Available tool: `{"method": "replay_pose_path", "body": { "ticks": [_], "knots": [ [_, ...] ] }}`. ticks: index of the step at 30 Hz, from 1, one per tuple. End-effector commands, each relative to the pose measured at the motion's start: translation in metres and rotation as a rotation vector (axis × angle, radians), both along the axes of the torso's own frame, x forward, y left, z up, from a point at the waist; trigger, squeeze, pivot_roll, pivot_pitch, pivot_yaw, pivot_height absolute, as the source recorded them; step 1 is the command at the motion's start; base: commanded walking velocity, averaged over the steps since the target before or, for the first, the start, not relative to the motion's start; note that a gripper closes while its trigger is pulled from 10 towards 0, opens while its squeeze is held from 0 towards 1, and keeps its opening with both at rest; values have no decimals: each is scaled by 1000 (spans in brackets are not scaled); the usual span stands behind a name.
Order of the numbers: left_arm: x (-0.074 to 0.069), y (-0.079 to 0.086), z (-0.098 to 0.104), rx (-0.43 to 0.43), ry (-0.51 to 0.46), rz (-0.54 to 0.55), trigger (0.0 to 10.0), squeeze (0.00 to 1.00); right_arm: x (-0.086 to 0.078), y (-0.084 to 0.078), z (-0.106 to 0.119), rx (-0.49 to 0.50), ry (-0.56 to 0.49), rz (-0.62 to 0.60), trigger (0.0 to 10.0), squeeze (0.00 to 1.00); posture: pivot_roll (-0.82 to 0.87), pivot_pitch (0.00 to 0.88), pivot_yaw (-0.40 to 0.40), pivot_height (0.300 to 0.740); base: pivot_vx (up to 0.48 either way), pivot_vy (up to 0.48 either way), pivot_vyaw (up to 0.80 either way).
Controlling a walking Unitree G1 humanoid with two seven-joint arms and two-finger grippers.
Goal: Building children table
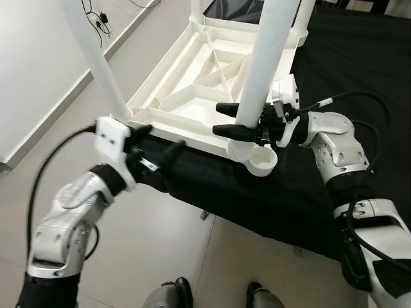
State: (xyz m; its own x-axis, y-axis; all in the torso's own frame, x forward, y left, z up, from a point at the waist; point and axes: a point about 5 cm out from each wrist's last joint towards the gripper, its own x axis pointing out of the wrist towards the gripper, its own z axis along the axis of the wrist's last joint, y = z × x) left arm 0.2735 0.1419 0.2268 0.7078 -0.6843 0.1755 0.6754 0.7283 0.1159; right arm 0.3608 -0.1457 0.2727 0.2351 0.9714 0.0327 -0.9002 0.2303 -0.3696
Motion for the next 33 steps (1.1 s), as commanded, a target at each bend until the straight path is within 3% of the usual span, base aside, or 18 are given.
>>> {"method": "replay_pose_path", "body": {
  "ticks": [1,7,18,29,33],
  "knots": [
    [-15,-12,-22,49,41,-83,10000,0,-1,-2,-4,-17,6,15,10000,0,7,239,18,740,0,0,0],
    [-36,-20,-47,110,98,-142,10000,0,-2,-13,-5,-26,22,4,10000,0,16,262,17,740,0,0,0],
    [-50,-11,-44,69,78,-88,10000,0,-17,-46,-5,-57,73,48,10000,0,22,305,30,740,0,0,0],
    [-57,-13,-43,65,81,-109,10000,0,-15,-45,-3,-44,86,58,10000,0,22,329,35,740,0,0,0],
    [-64,-15,-41,60,86,-114,10000,0,-12,-37,-3,-5,105,80,10000,0,35,344,33,740,0,0,0]
  ]
}}
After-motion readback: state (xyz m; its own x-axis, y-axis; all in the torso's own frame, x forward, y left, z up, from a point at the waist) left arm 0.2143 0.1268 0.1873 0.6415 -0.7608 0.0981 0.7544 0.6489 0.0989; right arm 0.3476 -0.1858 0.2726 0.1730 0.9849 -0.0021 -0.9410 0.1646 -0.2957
